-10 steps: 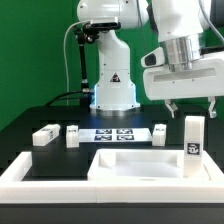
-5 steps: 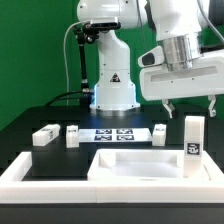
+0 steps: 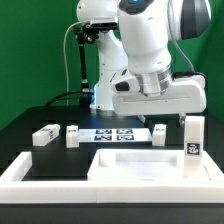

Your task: Assemble desk

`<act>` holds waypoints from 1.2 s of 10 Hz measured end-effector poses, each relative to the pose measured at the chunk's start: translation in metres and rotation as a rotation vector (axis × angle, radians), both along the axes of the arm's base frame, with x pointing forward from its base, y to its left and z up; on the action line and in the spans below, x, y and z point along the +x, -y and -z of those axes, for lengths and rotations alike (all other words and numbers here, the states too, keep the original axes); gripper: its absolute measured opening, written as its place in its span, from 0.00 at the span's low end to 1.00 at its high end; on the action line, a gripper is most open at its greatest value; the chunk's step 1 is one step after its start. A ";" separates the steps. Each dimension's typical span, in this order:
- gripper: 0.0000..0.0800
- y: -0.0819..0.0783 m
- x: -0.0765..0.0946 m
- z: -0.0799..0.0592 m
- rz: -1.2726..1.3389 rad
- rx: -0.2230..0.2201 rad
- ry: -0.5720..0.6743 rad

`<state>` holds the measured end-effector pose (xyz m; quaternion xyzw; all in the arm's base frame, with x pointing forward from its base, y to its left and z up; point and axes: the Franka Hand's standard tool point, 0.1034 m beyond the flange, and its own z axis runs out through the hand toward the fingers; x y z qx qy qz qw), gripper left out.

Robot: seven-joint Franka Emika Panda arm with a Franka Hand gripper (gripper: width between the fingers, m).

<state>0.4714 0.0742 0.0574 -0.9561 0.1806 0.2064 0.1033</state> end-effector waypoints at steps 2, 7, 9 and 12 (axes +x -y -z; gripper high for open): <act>0.81 0.001 -0.006 0.002 -0.006 0.056 -0.148; 0.81 0.005 -0.032 0.028 -0.174 0.094 -0.243; 0.81 0.005 -0.035 0.030 -0.170 0.098 -0.252; 0.81 -0.005 -0.060 0.041 -0.132 0.135 -0.374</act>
Offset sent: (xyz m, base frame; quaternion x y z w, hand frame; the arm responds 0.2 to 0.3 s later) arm -0.0408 0.0002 -0.0240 -0.1113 -0.1507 -0.2288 0.9553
